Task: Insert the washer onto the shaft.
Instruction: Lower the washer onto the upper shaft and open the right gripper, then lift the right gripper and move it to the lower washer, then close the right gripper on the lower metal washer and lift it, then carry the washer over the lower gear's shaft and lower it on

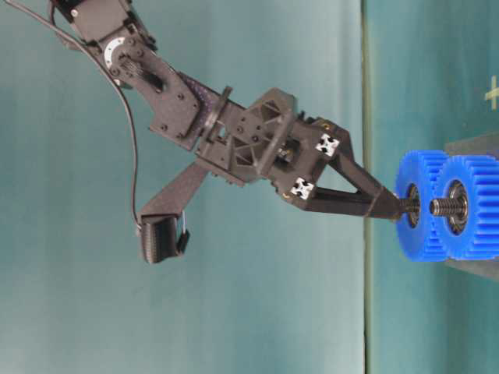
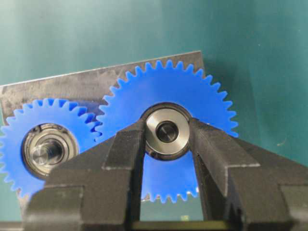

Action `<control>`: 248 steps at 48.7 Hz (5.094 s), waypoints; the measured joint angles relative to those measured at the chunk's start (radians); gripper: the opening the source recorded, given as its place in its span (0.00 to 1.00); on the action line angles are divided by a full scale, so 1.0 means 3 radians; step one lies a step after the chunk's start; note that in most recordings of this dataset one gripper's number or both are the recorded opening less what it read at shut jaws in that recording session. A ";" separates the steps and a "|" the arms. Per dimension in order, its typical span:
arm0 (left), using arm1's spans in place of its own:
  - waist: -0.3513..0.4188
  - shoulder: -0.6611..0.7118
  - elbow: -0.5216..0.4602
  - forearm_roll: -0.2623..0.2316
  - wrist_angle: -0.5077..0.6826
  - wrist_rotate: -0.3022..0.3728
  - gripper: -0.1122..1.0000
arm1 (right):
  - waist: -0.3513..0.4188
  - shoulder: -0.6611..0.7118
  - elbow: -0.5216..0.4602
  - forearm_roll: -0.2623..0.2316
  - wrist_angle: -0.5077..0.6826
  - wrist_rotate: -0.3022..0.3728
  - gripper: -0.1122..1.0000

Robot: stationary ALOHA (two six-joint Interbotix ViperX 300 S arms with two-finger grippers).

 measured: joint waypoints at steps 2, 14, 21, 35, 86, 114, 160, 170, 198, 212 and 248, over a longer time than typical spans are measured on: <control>0.0000 0.0005 0.0005 0.0005 0.0000 0.0005 0.11 | 0.0000 0.0010 -0.0010 0.0005 0.0031 0.0005 0.40; 0.0000 0.0005 0.0005 0.0000 -0.0010 0.0000 0.11 | 0.0000 0.0020 -0.0031 0.0000 0.0087 0.0000 0.40; 0.0000 0.0005 0.0005 0.0005 -0.0005 0.0000 0.11 | 0.0000 0.0020 -0.0031 0.0000 0.0066 0.0000 0.40; 0.0000 0.0005 0.0005 0.0000 -0.0010 -0.0005 0.11 | -0.0005 0.0020 -0.0046 -0.0010 0.0082 0.0000 0.64; 0.0000 -0.0005 0.0046 0.0000 -0.0015 -0.0066 0.11 | 0.0419 -0.1012 0.1442 -0.0015 -0.0629 0.0000 0.81; 0.0000 -0.0005 0.0046 0.0000 -0.0026 -0.0066 0.11 | 0.0537 -0.0266 0.1411 -0.0010 -0.1023 0.0000 0.81; 0.0000 -0.0010 0.0046 0.0000 -0.0056 -0.0072 0.11 | 0.0532 -0.0435 0.1069 -0.0010 -0.0261 0.0128 0.38; 0.0000 -0.0005 0.0046 0.0000 -0.0112 -0.0072 0.11 | 0.0547 -0.0496 0.0701 -0.0051 0.0061 0.0128 0.38; 0.0000 -0.0010 0.0056 0.0000 -0.0123 -0.0123 0.11 | 0.0516 -0.0215 0.0184 -0.0225 0.0066 0.0118 0.38; 0.0000 -0.0010 0.0072 0.0000 -0.0148 -0.0148 0.11 | 0.0516 -0.0169 0.0164 -0.0225 -0.0010 0.0123 0.38; 0.0000 -0.0015 0.0082 0.0000 -0.0153 -0.0148 0.11 | 0.0552 -0.0097 0.0133 -0.0230 -0.0015 0.0118 0.38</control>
